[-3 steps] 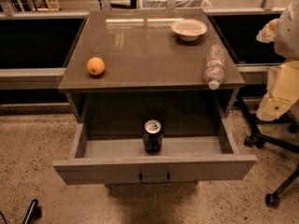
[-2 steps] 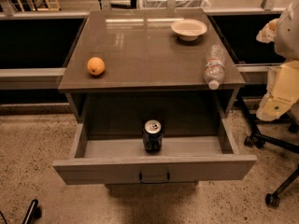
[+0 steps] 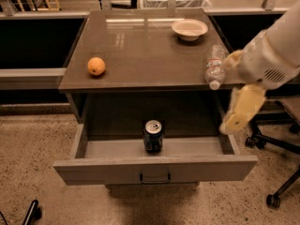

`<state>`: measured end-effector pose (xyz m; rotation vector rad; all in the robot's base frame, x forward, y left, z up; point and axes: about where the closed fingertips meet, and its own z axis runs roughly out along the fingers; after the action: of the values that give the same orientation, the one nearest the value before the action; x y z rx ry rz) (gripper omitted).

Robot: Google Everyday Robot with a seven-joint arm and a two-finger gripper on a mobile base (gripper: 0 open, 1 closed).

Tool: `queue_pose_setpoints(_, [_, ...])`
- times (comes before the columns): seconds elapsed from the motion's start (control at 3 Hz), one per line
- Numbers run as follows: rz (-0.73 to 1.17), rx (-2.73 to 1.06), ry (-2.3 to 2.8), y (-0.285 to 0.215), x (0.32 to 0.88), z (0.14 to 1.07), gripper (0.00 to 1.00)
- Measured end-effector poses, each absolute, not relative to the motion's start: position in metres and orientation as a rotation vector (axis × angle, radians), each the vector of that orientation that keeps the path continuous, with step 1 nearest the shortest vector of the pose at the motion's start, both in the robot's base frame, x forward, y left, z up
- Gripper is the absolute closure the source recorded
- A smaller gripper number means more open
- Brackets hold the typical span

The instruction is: Pick pepsi can from top drawer and place on counter

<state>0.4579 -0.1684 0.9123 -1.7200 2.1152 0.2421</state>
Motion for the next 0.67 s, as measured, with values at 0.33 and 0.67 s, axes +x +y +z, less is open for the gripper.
queue_pose_setpoints(0.33, [0.466, -1.739, 1.983, -0.1307, 0.4581, 0.8624, 0.00])
queue_pose_setpoints(0.67, [0.470, -1.808, 1.887, -0.1233, 0.4570, 0.8627, 0.00])
